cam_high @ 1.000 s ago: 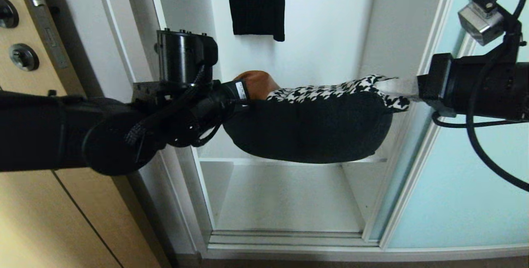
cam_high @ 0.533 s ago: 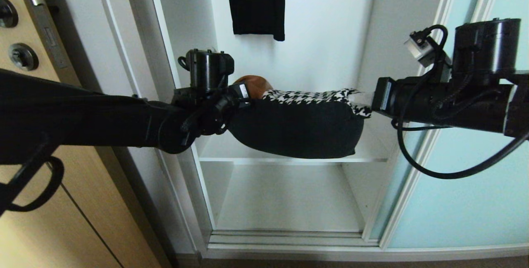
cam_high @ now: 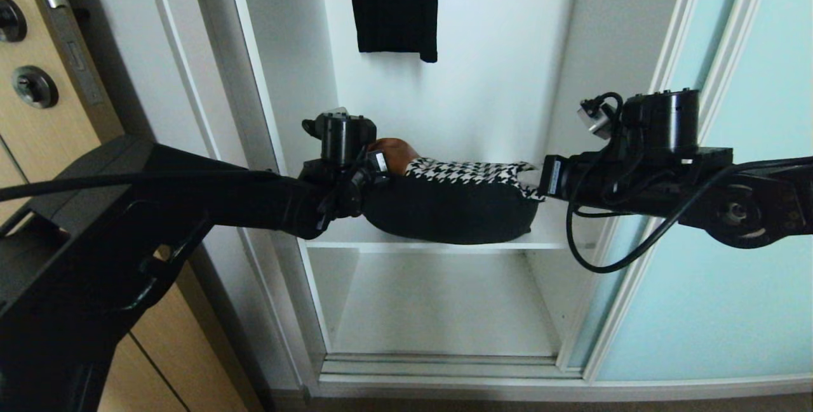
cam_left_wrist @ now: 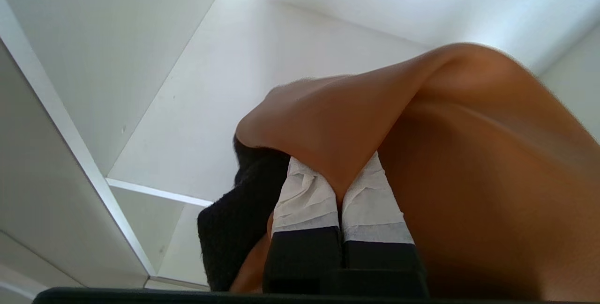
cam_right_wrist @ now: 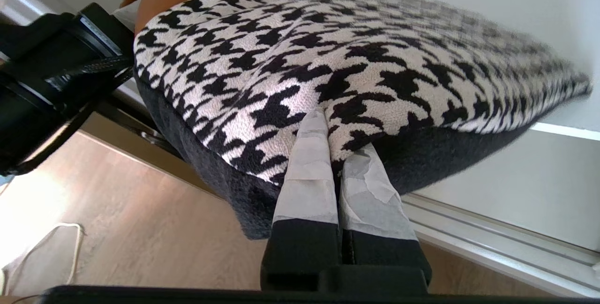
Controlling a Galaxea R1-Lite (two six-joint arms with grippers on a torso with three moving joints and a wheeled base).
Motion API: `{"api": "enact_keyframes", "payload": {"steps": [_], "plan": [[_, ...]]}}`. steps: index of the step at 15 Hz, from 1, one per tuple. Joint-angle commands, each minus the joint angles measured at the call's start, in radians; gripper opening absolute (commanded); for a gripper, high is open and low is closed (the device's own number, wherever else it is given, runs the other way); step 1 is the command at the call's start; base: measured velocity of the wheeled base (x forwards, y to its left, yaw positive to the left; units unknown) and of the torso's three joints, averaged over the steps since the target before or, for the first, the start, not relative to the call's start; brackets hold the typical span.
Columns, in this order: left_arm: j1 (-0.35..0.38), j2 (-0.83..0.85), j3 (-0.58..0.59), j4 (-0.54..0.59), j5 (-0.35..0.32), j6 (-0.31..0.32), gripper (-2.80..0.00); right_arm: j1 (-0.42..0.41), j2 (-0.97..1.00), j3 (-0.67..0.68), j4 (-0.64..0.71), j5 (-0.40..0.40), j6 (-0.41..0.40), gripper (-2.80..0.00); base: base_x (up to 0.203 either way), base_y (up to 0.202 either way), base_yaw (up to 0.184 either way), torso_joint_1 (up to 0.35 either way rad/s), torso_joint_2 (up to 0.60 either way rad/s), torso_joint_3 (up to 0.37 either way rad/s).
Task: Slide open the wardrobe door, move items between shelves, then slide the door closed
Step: Place the pillow on the higher shelf
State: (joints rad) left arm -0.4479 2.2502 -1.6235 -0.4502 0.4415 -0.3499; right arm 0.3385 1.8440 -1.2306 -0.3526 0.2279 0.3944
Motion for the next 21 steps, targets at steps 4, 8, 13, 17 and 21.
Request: {"api": "enact_keyframes", "payload": {"steps": [4, 8, 13, 17, 21], "plan": [[0.009, 0.076, -0.014, -0.001, 0.003, 0.011, -2.80, -0.027, 0.078, -0.043, -0.006, 0.001, -0.016, -2.80, 0.000, 0.000, 0.000, 0.000, 0.00, 0.000], [0.008, 0.109, -0.013, 0.036, -0.001, 0.019, -2.80, -0.045, 0.166, -0.047, -0.008, -0.048, -0.024, -2.80, 0.000, 0.000, 0.000, 0.000, 0.00, 0.000], [0.011, 0.118, -0.122, 0.154, 0.003, 0.027, -2.80, -0.044, 0.258, -0.109, -0.065, -0.160, -0.083, -2.80, 0.000, 0.000, 0.000, 0.000, 0.00, 0.000], [0.014, 0.189, -0.165, 0.161, 0.061, 0.046, -2.80, -0.044, 0.322, -0.172, -0.069, -0.249, -0.093, -2.80, 0.000, 0.000, 0.000, 0.000, 0.00, 0.000], [0.012, 0.230, -0.224, 0.179, 0.074, 0.052, -2.80, -0.038, 0.392, -0.225, -0.070, -0.308, -0.123, -2.80, 0.000, 0.000, 0.000, 0.000, 0.00, 0.000]]}}
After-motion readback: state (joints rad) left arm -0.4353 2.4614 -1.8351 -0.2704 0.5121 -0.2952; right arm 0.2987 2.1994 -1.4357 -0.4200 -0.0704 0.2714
